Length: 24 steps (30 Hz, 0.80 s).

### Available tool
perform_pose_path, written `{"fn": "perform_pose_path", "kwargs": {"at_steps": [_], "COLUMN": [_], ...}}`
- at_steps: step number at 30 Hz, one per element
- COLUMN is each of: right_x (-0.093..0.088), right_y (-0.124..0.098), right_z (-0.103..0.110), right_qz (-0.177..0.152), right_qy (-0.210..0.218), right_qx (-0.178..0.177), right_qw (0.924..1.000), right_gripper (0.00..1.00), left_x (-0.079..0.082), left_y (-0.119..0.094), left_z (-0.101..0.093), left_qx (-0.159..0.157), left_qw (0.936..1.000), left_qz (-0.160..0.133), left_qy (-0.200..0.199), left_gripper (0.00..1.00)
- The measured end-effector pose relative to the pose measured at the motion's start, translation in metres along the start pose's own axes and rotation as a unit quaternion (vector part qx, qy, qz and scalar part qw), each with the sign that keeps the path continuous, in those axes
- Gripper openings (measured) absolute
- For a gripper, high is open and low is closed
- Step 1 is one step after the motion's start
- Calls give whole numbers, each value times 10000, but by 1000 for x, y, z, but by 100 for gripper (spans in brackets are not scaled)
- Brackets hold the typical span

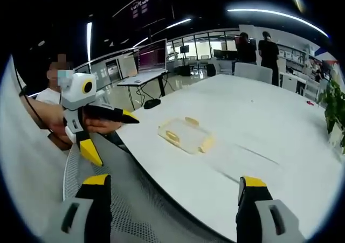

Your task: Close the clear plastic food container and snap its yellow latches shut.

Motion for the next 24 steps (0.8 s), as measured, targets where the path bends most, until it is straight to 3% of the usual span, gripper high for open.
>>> {"fn": "perform_pose_path", "kwargs": {"at_steps": [11,24], "right_x": [0,0], "right_y": [1,0], "right_z": [0,0], "right_qz": [12,7], "right_qy": [2,-10], "right_qx": [16,29], "right_qw": [10000,10000], "right_gripper": [99,99], "left_x": [3,2], "left_y": [-1,0], "left_z": [7,6], "left_qx": [34,45], "left_qw": [9991,9996], "left_qz": [-102,-47], "left_qy": [-417,-290], "left_gripper": [96,96]}}
Point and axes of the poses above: the point that each gripper's makers call its tool centre point, and the gripper's own axes: y roughly forward along the fingers, z roughly to its left, x roughly out of its top, the point moved 6 cm from there along -y, roughly backward along the fingers, and after that the axes turned 9 degrees about x, right-handed, at the moved point
